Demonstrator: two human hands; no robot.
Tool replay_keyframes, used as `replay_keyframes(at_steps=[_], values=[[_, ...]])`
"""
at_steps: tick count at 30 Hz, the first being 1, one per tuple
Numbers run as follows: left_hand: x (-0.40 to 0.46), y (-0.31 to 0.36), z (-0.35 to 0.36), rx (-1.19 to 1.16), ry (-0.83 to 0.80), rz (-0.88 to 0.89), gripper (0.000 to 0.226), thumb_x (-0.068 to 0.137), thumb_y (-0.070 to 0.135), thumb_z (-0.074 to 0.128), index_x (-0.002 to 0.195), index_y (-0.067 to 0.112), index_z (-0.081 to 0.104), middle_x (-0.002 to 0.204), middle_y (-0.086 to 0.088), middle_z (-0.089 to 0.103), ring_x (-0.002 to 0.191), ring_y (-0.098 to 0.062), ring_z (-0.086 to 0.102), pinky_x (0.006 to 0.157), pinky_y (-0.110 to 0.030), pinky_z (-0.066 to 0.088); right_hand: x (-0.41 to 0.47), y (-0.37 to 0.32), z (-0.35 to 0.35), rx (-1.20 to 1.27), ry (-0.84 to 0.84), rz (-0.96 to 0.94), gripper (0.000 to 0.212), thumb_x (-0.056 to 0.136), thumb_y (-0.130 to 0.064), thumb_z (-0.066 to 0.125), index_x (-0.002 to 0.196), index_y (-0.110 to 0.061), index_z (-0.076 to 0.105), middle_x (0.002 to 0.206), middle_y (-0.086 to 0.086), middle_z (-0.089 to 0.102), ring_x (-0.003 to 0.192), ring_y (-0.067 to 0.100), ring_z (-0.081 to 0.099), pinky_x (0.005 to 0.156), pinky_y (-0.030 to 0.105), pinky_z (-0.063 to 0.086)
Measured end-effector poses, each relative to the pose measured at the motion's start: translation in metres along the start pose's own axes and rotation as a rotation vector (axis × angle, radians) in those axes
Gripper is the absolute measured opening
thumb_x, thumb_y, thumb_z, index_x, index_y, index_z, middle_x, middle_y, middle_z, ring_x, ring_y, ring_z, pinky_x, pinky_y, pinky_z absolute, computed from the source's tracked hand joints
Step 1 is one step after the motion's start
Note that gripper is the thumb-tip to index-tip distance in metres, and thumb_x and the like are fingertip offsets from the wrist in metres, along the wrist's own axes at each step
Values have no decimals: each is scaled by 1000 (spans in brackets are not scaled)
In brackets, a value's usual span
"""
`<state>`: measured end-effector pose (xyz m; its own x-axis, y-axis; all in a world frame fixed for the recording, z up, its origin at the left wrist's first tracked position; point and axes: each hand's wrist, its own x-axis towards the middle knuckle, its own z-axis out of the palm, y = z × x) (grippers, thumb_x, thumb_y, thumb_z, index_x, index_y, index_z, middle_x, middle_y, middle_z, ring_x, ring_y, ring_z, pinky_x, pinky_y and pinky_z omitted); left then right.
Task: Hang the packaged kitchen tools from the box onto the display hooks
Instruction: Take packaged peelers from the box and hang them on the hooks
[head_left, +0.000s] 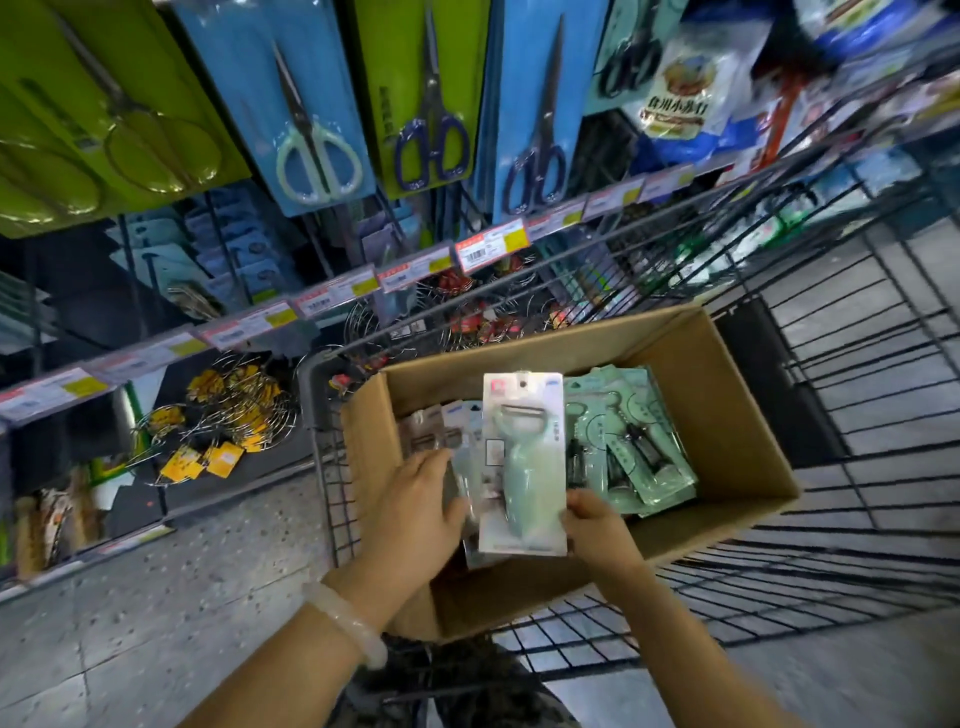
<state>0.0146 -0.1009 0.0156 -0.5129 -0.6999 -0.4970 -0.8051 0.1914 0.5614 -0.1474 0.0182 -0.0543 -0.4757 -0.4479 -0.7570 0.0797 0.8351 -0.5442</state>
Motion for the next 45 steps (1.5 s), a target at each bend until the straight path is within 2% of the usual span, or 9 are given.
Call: replay_keyframes(at_steps=[3, 5, 10, 13, 18, 26, 35, 40, 45], values=[[0, 17, 8, -222, -84, -67, 73, 89, 32, 63, 148, 16, 23, 146, 3, 36, 132, -14, 38, 102, -18, 31, -27, -19, -11, 179, -42, -99, 23, 96, 0, 42, 89, -14, 59, 87, 6, 65, 79, 18, 62, 70, 29, 54], [-1, 29, 12, -441, -54, -115, 70, 85, 26, 70, 142, 17, 30, 131, 9, 43, 116, -6, 43, 77, -1, 35, -40, -33, -9, 262, -91, -183, 22, 96, 1, 43, 89, -11, 60, 85, 3, 66, 77, 13, 62, 66, 22, 53], [5, 28, 8, -743, 249, -166, 46, 76, 6, 76, 111, 15, 48, 109, -4, 60, 81, -7, 57, 50, -1, 42, -38, -57, 8, 412, -170, -248, 22, 95, 3, 46, 92, -11, 63, 86, 3, 69, 76, 13, 64, 77, 32, 54], [10, 10, -2, -846, 356, -181, 50, 75, -6, 73, 116, 8, 49, 105, -6, 60, 78, -1, 62, 54, -3, 46, -12, -51, 18, 325, -140, -169, 14, 96, -4, 49, 105, -6, 60, 88, 2, 62, 77, 13, 60, 78, 32, 51], [9, -31, -13, -922, 475, -278, 61, 76, -7, 71, 130, 4, 44, 113, -7, 63, 81, -5, 62, 59, -9, 52, 49, -18, 44, -185, -123, 4, 37, 91, -18, 60, 123, -2, 53, 103, 2, 55, 101, 18, 55, 92, 24, 40], [8, -69, -15, -886, 545, -310, 57, 77, -11, 68, 128, 3, 46, 106, -3, 64, 75, 2, 67, 58, -10, 53, 119, 3, 101, -437, -89, 100, 83, 73, -42, 78, 136, -12, 34, 133, 14, 44, 122, 32, 47, 101, 40, 43], [10, -72, -15, -806, 556, -327, 49, 76, -8, 71, 119, 5, 51, 97, 4, 64, 71, 4, 66, 56, -8, 50, 132, 17, 133, -747, 123, -256, 41, 88, -21, 61, 124, -7, 46, 121, 17, 51, 109, 33, 51, 88, 37, 44], [7, -78, -13, -820, 562, -337, 56, 75, -5, 73, 125, 5, 49, 110, -7, 65, 92, -16, 66, 67, -16, 57, 128, 6, 150, -606, -69, -97, 24, 92, -15, 49, 115, -6, 53, 117, 14, 60, 108, 32, 58, 88, 36, 49], [1, -75, -14, -835, 574, -326, 53, 75, -5, 73, 120, 12, 51, 104, 4, 65, 88, -9, 65, 67, -15, 56, 121, 1, 152, -492, -97, -40, 21, 94, -10, 46, 113, -5, 55, 116, 15, 61, 107, 31, 58, 93, 41, 49]])
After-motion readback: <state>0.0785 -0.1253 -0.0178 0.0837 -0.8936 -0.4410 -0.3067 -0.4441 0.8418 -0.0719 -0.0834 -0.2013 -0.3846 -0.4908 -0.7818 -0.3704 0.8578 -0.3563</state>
